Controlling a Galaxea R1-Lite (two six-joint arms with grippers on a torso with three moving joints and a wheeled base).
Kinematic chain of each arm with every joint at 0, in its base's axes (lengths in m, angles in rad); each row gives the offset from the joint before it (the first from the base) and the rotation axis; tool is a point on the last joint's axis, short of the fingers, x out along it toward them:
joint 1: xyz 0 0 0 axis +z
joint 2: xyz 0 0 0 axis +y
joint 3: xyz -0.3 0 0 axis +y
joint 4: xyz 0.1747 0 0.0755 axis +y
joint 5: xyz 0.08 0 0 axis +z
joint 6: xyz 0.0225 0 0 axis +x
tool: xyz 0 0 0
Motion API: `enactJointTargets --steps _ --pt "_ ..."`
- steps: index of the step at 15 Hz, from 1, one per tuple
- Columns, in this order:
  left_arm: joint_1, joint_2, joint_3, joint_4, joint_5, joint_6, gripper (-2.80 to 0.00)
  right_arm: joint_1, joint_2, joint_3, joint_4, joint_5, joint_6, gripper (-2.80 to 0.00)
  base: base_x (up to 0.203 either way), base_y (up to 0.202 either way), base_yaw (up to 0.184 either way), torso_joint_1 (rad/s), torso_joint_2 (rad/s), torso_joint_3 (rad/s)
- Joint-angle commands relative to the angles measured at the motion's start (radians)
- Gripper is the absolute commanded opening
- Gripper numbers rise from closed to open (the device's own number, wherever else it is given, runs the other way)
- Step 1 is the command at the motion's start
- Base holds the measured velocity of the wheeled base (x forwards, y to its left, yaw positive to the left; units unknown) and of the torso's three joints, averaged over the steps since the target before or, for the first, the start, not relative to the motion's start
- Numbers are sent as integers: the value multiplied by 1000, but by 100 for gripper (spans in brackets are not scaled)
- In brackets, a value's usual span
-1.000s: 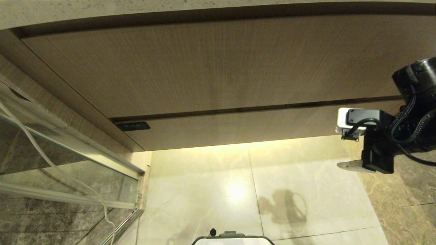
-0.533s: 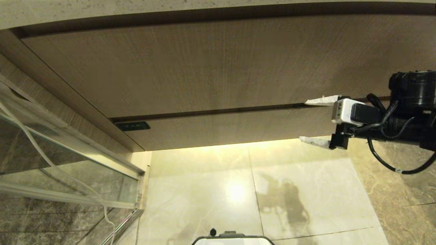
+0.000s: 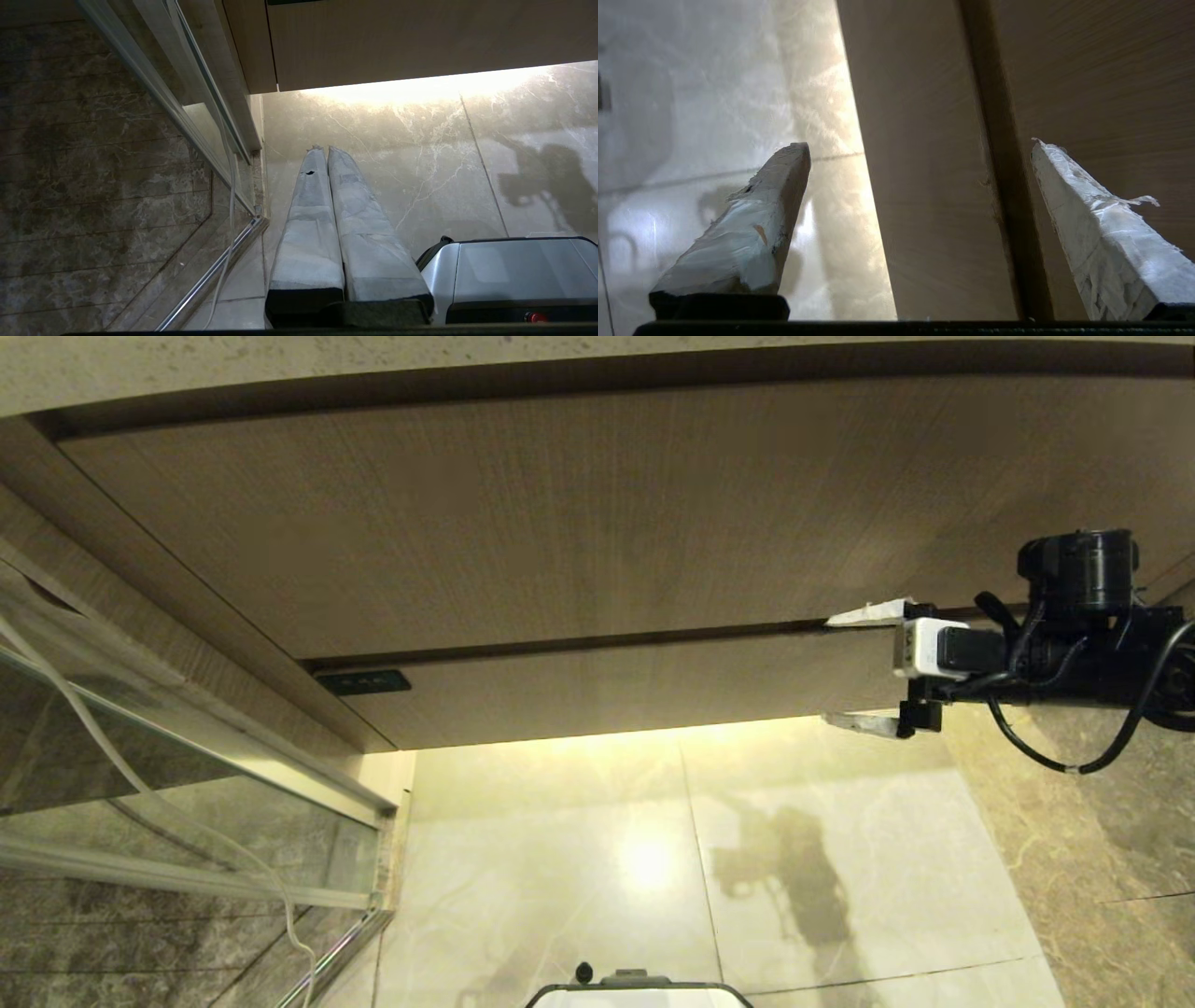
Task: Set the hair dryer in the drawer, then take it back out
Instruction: Pull open the drawer
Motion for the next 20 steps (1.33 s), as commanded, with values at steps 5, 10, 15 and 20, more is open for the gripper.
enactJointTargets --steps 5,10,15,20 --pt "0 0 0 0 0 0 -280 -7 95 -163 187 -50 -159 0 0 0 0 0 0 0" --pt "0 0 0 0 0 0 -280 -6 139 -293 445 -198 -215 0 0 0 0 0 0 0" --pt "0 0 2 0 0 0 -280 -1 142 -311 453 -198 -203 0 0 0 0 0 0 0" --pt "0 0 0 0 0 0 -280 -2 153 -344 447 -263 -155 0 0 0 0 0 0 0"
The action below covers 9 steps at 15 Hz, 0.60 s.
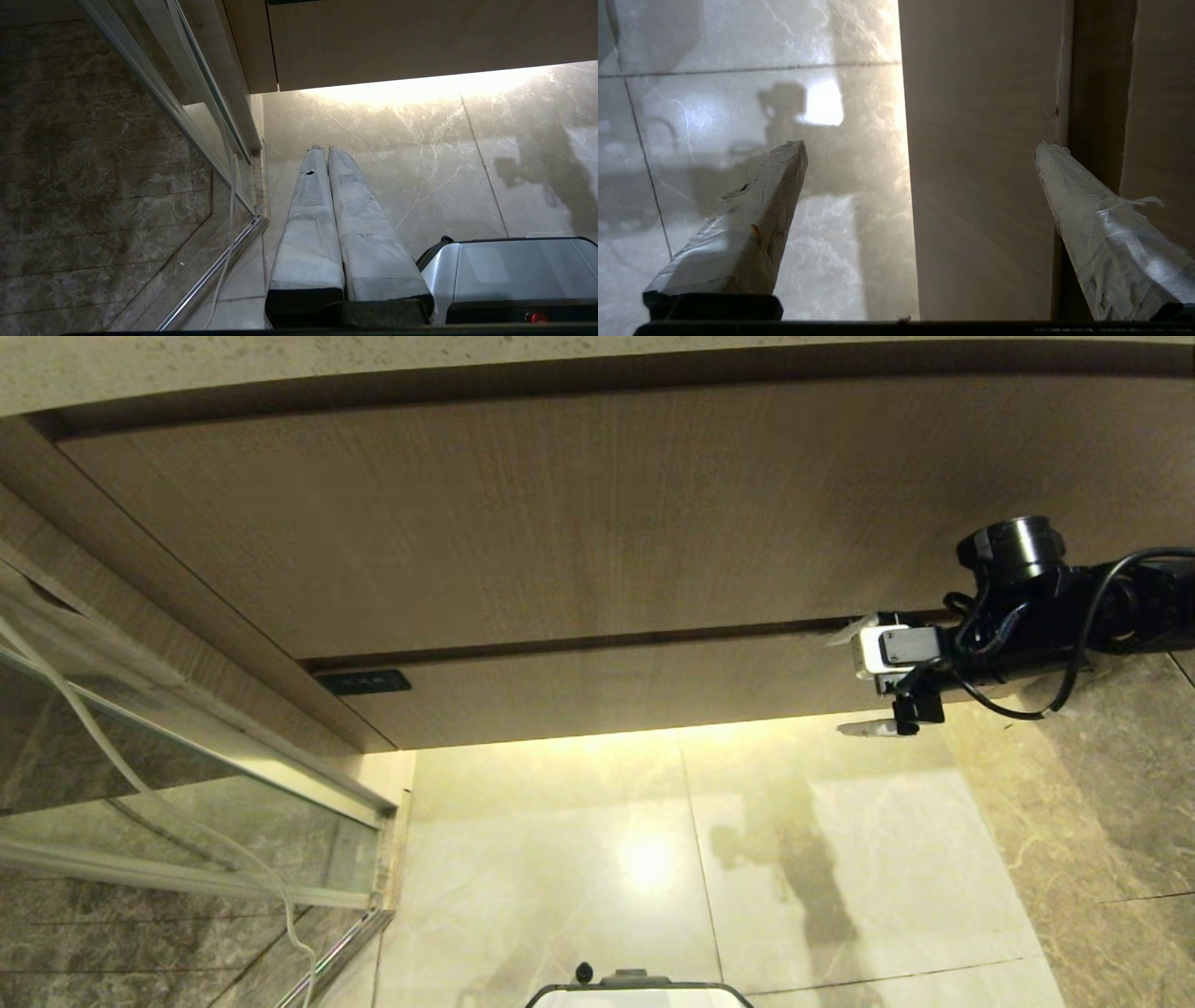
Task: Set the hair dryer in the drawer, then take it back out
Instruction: Pull open the drawer
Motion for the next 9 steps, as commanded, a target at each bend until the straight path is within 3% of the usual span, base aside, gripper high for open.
enactJointTargets --steps 1,9 --pt "0 0 0 0 0 0 -280 1 3 -5 1 -27 3 0 0 0 0 0 0 0" --pt "0 -1 1 0 0 0 -280 2 -3 0 -10 -27 92 0 0 0 0 0 0 0"
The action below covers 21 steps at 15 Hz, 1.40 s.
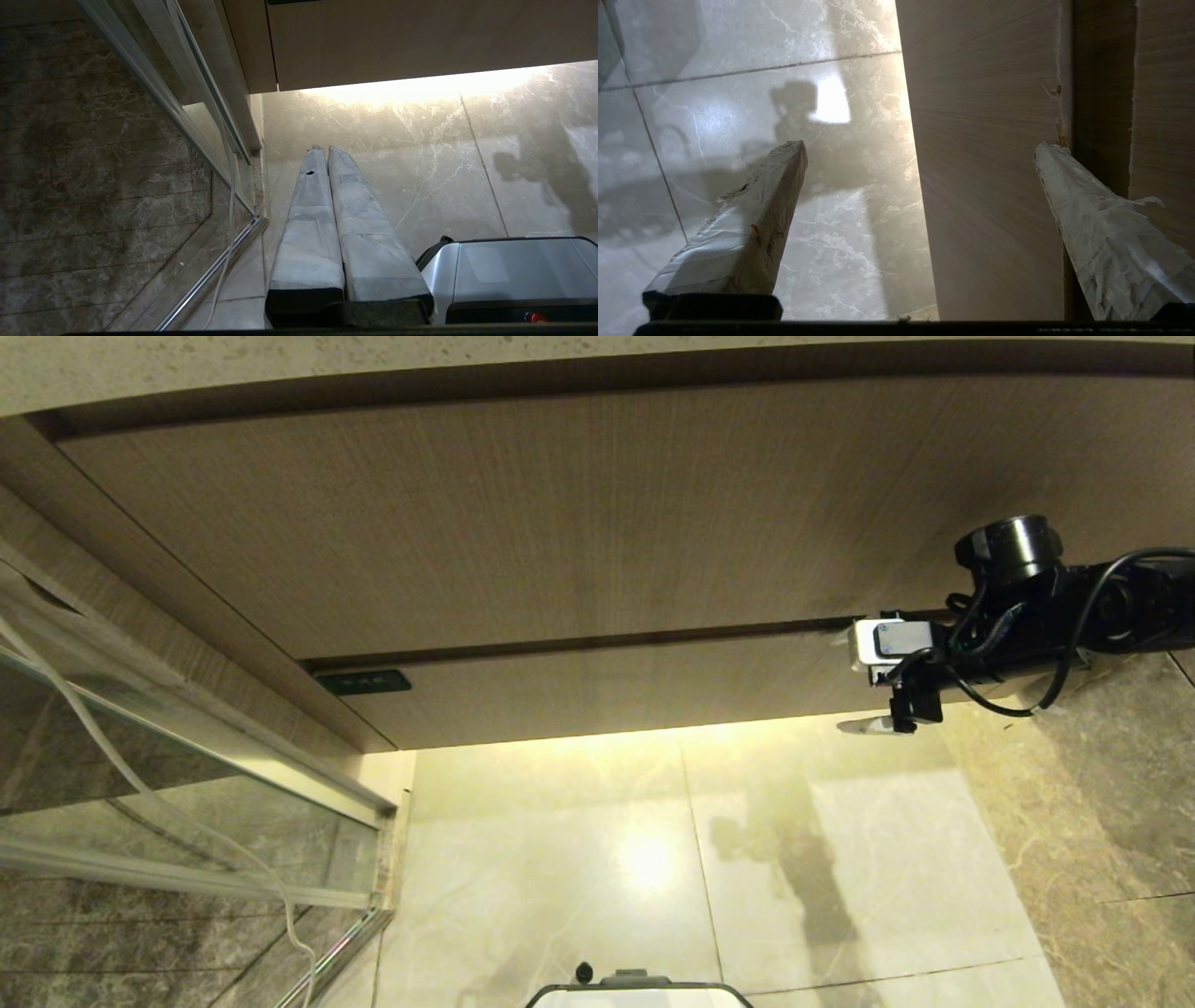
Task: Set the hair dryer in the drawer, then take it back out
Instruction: Pull open the drawer
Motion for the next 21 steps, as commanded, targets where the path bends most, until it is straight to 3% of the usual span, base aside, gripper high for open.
enactJointTargets --steps 1,7,21 --pt "0 0 2 0 0 0 -280 4 -13 17 -26 3 28 0 0 0 0 0 0 0" --pt "0 0 1 0 0 0 -280 73 -61 230 -351 -43 145 0 0 0 0 0 0 0" --pt "0 0 1 0 0 0 -280 76 -9 273 -527 -66 147 0 0 0 0 0 0 0"
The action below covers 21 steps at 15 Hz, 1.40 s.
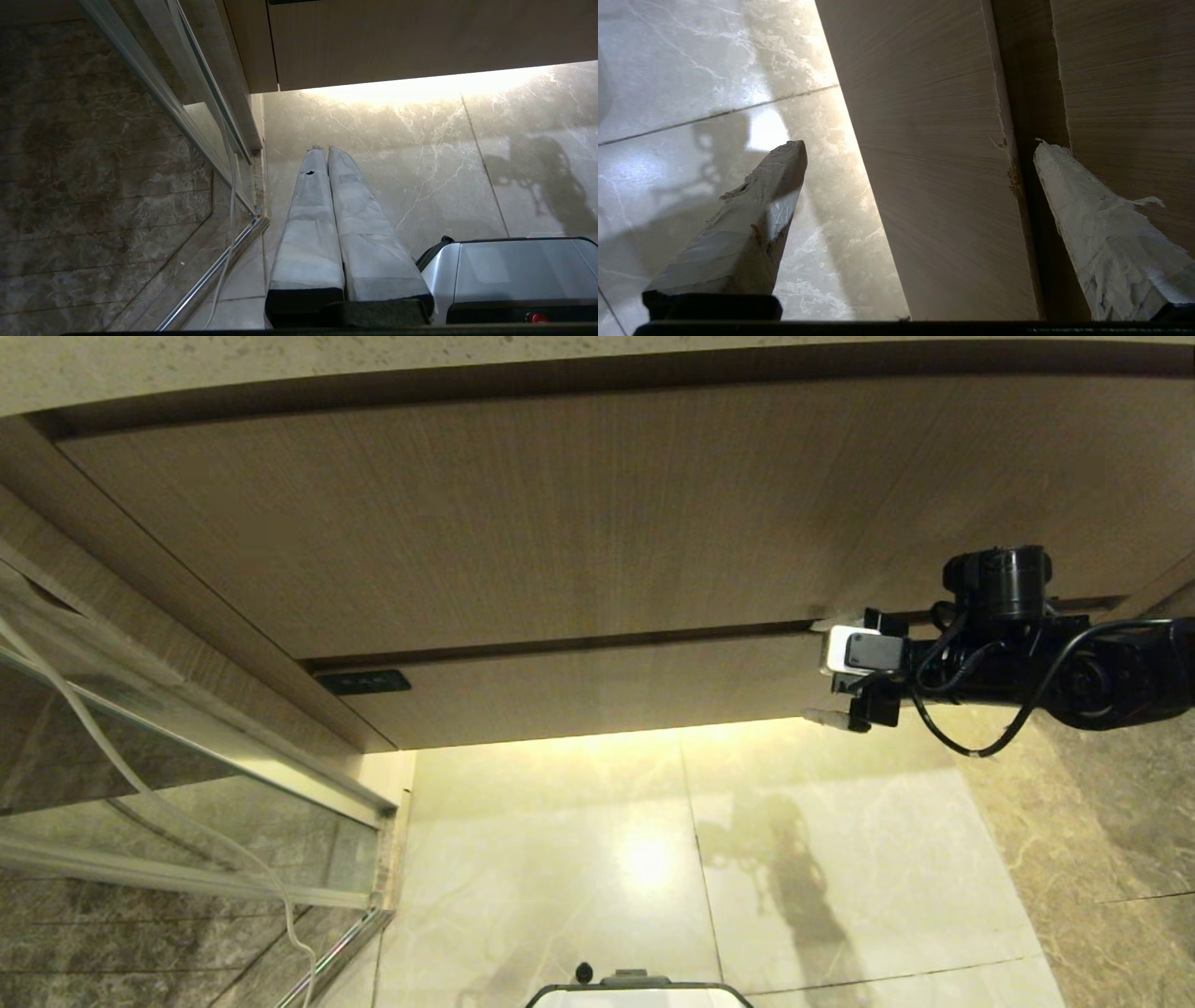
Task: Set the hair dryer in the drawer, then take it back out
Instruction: Pull open the drawer
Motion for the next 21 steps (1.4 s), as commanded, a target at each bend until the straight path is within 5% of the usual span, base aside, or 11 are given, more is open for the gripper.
enactJointTargets --steps 1,21 --pt "0 -1 1 0 0 0 -280 0 29 -11 -8 -3 -6 0 0 0 0 0 0 0" --pt "0 0 1 0 0 0 -280 -12 143 -66 -33 -49 15 0 0 0 0 0 0 0"
